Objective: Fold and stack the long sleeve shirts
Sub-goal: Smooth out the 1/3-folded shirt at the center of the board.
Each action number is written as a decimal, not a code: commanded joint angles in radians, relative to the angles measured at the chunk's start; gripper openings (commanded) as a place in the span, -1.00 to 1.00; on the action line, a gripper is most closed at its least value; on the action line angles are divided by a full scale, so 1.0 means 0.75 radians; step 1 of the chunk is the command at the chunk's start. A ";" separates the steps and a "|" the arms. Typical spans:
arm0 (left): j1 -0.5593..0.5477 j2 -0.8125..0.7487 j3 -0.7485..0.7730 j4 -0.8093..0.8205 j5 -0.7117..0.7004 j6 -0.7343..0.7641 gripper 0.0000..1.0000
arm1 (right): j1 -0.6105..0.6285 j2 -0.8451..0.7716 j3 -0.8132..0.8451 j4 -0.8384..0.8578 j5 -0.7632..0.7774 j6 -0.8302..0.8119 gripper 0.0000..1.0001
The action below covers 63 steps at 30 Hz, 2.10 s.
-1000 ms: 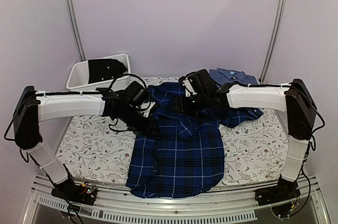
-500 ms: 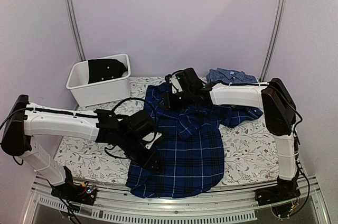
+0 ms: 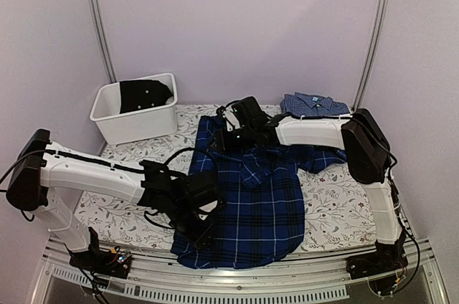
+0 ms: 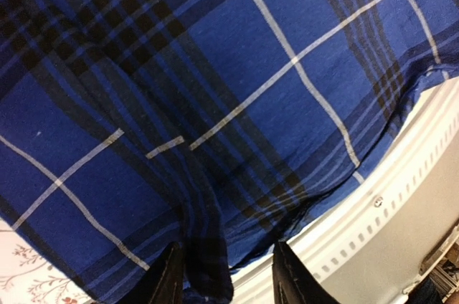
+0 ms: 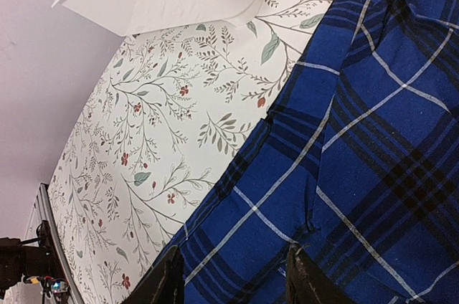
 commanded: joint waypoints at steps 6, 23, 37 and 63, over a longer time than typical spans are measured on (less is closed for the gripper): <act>-0.046 0.054 0.067 -0.079 -0.079 0.009 -0.61 | 0.020 0.062 0.058 0.059 -0.061 -0.018 -0.06; -0.038 -0.279 -0.022 -0.083 -0.019 -0.023 -1.00 | 0.021 0.217 0.175 0.034 -0.067 -0.037 -0.20; 0.000 -0.320 -0.121 0.029 0.077 0.008 -0.77 | 0.002 0.325 0.217 -0.127 0.100 -0.018 -0.22; 0.700 0.064 0.075 0.554 0.081 0.102 -0.45 | 0.005 -0.292 -0.085 -0.287 0.340 -0.185 0.01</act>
